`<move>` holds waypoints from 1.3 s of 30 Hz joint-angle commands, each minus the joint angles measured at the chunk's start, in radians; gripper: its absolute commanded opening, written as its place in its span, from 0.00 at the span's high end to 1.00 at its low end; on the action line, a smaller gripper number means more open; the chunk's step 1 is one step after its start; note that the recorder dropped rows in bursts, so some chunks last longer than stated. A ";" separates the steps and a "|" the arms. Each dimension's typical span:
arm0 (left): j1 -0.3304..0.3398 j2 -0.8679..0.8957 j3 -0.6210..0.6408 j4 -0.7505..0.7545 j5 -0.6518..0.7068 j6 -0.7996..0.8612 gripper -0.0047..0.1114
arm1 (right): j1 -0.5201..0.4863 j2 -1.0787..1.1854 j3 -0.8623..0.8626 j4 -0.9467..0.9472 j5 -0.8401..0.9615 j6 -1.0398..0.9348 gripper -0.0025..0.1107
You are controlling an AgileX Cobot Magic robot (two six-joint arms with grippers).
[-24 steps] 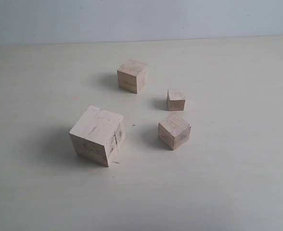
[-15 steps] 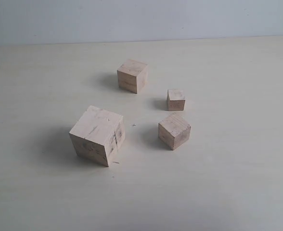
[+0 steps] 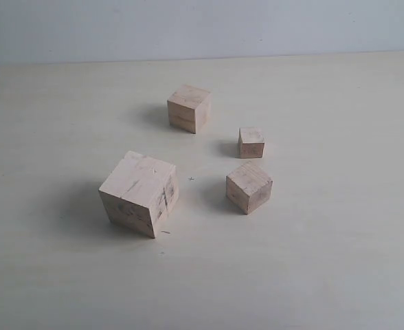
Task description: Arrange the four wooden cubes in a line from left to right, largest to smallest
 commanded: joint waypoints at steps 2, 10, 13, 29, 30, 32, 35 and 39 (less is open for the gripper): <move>-0.003 -0.006 -0.001 0.002 -0.010 0.000 0.96 | 0.001 -0.006 0.004 0.083 -0.453 -0.003 0.98; -0.003 -0.006 -0.001 0.002 -0.010 0.000 0.96 | 0.001 -0.006 -0.053 0.087 -0.639 0.056 0.98; -0.003 -0.006 -0.001 0.002 -0.010 0.000 0.96 | 0.001 0.030 -0.222 0.087 -0.360 0.059 0.98; -0.003 -0.006 -0.001 0.002 -0.010 0.000 0.96 | 0.042 0.959 -0.981 0.428 0.822 -0.301 0.98; -0.003 -0.006 -0.001 0.002 -0.010 0.000 0.96 | 0.065 1.013 -0.981 0.485 0.887 -0.360 0.98; -0.003 -0.006 -0.001 0.002 -0.010 0.000 0.96 | 0.107 1.109 -0.981 0.533 0.995 -0.413 0.98; -0.003 -0.006 -0.001 0.002 -0.010 0.000 0.96 | 0.151 1.236 -0.981 0.537 1.049 -0.413 0.98; -0.003 -0.006 -0.001 0.002 -0.010 0.000 0.96 | 0.163 1.348 -0.981 0.620 0.887 -0.437 0.98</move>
